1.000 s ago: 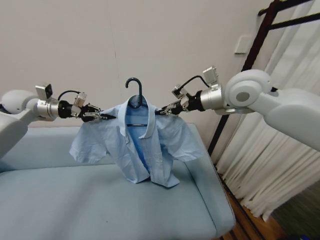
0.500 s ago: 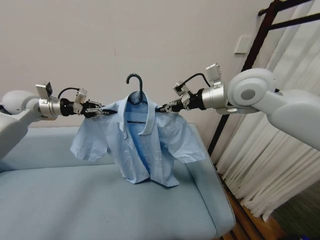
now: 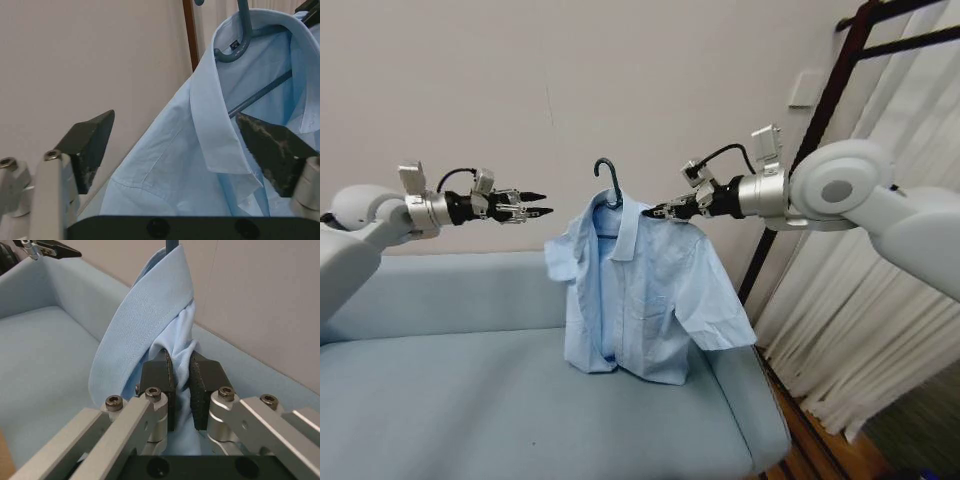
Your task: Pick up the clothes from the sofa and hang them on the clothes hanger.
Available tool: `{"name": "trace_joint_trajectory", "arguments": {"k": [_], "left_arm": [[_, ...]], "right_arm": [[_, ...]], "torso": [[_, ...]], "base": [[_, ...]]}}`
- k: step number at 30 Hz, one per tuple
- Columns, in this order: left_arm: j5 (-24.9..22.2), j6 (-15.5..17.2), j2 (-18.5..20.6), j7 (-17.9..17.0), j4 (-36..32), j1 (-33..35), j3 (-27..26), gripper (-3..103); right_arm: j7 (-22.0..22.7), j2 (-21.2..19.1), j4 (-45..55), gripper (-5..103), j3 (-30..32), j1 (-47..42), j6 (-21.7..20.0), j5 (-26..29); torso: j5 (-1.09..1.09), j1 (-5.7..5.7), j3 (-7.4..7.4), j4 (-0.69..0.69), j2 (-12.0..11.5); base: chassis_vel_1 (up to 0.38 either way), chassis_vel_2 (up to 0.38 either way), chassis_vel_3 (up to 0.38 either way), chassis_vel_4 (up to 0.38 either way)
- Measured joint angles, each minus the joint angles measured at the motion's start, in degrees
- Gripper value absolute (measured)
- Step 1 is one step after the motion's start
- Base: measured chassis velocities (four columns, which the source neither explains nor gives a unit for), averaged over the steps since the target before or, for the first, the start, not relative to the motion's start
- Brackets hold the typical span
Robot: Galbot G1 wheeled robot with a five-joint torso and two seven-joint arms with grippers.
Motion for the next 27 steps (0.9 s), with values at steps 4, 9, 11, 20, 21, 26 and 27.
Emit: {"name": "trace_joint_trajectory", "arguments": {"k": [4,9,11,20,21,26,27], "left_arm": [[-0.6,0.59,0.47,-1.14,-1.49,1.03,-1.54,95],[-1.73,1.47,1.47,-4.64,-4.07,5.07,-6.9,100],[-2.77,2.27,2.06,-8.89,-6.5,9.92,-12.41,100],[-9.37,1.08,5.8,-34.61,-21.84,32.27,-29.73,100],[-9.58,0.7,6.0,-39.12,-23.76,34.21,-31.25,100],[-9.71,1.72,5.88,-53.88,-29.94,36.77,-34.04,100],[-9.8,2.73,5.63,-57.78,-31.44,37.09,-34.94,100]], "right_arm": [[3.37,-0.13,1.11,7,3.91,-2.79,0.17,1.71],[13.69,-0.29,3.7,7,11.15,-6.45,0.57,7.27],[19.72,-0.27,5.42,7,15.24,-8.42,1.65,8.87],[41.46,3.77,7.69,7,25.58,-10.36,2.73,12.44],[43.92,4.47,6.65,7,25.32,-8.14,2.5,13.47],[49.58,6.14,0.92,7,20.1,1.67,2.28,16.95],[50.72,6.57,-0.93,7,18.65,4.13,2.55,17.68]], "torso": [[0.0,0.0,0.0,0.0,0.0],[0.0,0.0,0.0,-0.01,0.0],[0.01,0.0,0.0,0.0,0.0],[-0.01,0.0,0.0,0.01,0.0],[-0.01,0.0,0.0,0.01,0.0],[0.0,0.0,0.0,0.0,0.0],[-0.01,0.0,0.0,-0.01,0.0]], "base": [[0.0,0.0,0.0,0.0],[0.0,0.0,0.0,0.0],[0.0,0.0,0.0,0.0],[0.0,0.0,0.0,0.0],[0.0,0.0,0.0,0.0],[0.0,0.0,0.0,0.0],[0.0,0.0,0.0,0.0]]}}
